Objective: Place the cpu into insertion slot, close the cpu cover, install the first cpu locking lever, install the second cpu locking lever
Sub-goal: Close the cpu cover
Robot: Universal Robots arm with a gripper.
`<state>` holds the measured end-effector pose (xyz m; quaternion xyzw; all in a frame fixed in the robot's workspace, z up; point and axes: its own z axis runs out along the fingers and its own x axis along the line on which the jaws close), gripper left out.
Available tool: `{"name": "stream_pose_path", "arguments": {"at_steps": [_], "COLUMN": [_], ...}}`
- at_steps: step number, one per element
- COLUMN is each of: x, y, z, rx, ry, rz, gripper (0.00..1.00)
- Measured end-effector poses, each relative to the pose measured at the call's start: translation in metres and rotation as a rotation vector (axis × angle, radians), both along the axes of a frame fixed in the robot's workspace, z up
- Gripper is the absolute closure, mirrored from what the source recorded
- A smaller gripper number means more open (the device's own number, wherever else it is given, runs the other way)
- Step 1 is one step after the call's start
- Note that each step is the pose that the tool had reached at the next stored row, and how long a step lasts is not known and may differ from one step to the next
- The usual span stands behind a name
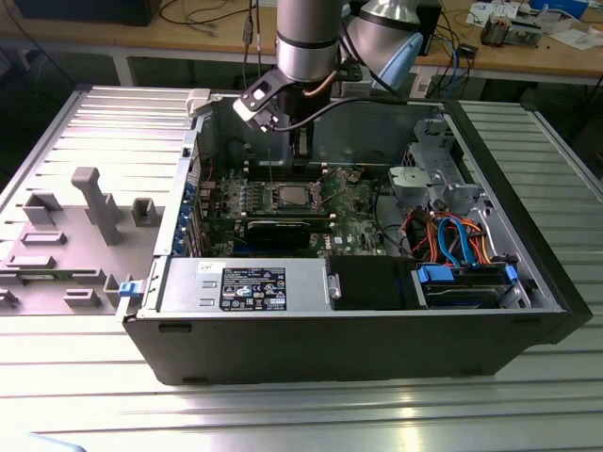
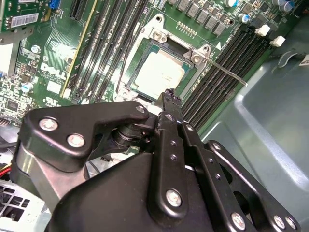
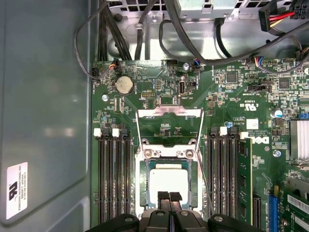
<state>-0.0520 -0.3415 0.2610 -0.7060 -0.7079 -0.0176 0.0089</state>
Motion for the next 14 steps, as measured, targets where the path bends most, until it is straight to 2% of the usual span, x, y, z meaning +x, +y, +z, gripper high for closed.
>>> {"name": "stream_pose_path", "arguments": {"at_steps": [5,14], "x": [0.0,0.0019], "y": [0.0,0.0], "z": [0.0031,0.0034], "rx": [0.0,0.0], "ry": [0.0,0.0], "rz": [0.0,0.0], "gripper": [0.89,0.89]}}
